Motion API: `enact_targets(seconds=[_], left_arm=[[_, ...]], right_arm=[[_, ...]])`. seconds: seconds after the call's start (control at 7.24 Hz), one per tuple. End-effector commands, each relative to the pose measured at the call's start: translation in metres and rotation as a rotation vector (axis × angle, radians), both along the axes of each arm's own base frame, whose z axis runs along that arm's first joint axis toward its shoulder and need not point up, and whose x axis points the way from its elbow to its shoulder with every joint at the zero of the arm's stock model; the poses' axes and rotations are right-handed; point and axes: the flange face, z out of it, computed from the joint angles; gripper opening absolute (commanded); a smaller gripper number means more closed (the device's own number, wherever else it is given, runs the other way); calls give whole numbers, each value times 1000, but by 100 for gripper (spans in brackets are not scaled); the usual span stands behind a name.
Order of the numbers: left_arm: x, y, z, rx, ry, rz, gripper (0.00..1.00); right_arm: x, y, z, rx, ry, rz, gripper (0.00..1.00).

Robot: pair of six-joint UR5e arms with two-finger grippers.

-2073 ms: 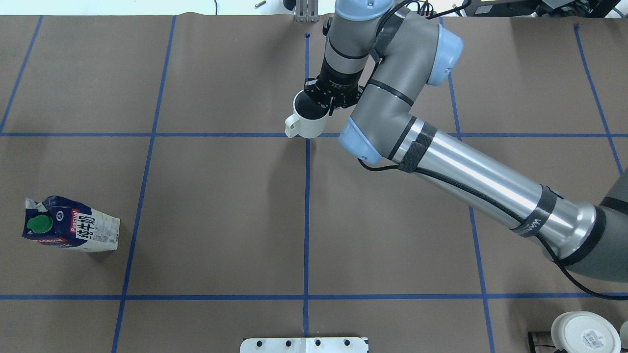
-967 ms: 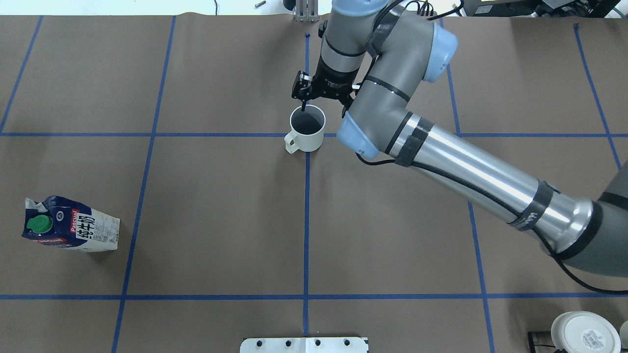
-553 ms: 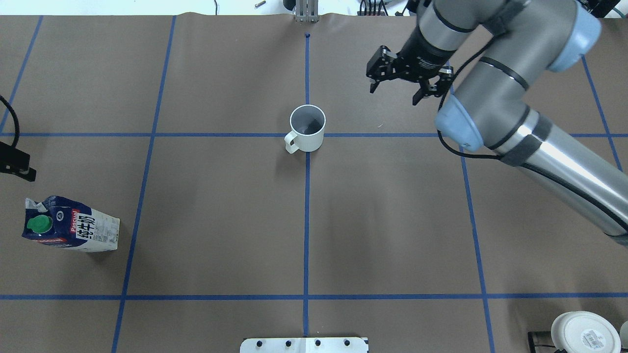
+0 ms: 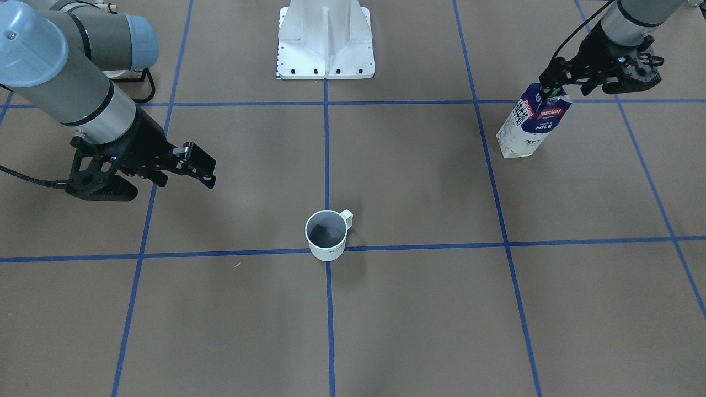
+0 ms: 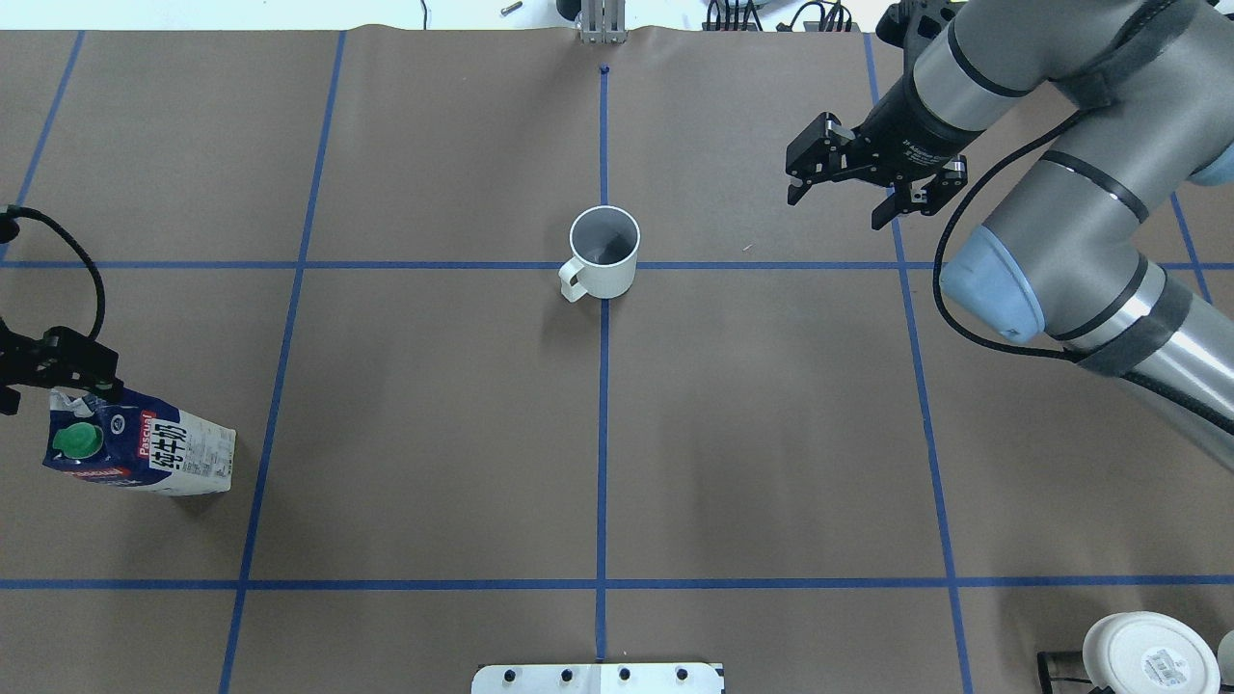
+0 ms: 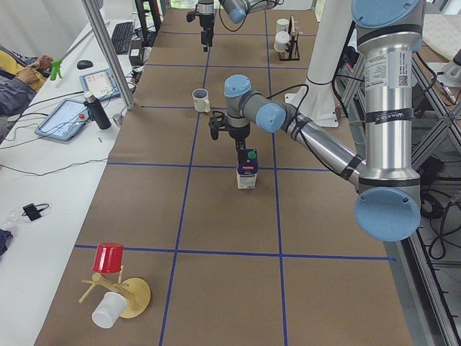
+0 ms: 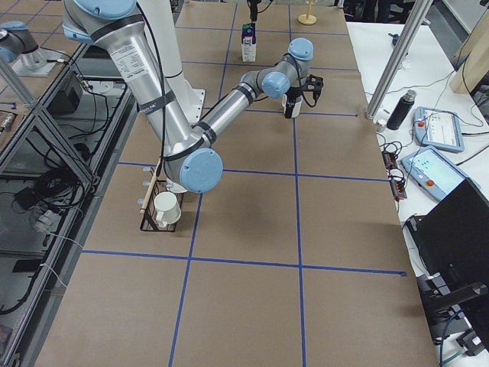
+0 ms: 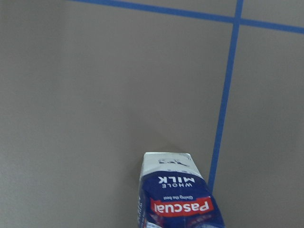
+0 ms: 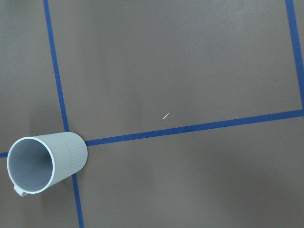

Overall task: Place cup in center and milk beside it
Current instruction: 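Release the mug and raise the right gripper while the left gripper reaches the carton, then grasp the milk carton top with the left gripper while the right arm withdraws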

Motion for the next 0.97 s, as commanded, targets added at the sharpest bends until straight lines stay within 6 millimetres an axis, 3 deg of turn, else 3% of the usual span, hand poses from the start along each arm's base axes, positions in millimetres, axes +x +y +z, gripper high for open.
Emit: enact_targets(seconds=[0.0, 0.41, 0.83], left_arm=[[11, -3, 7, 3, -1, 18, 98], [23, -16, 36, 11, -2, 17, 98], [51, 1, 31, -21, 1, 52, 98]], right_arm=[[-9, 7, 13, 3, 30, 0, 100], [14, 5, 34, -16, 51, 34, 100], [64, 33, 63, 27, 69, 40, 100]])
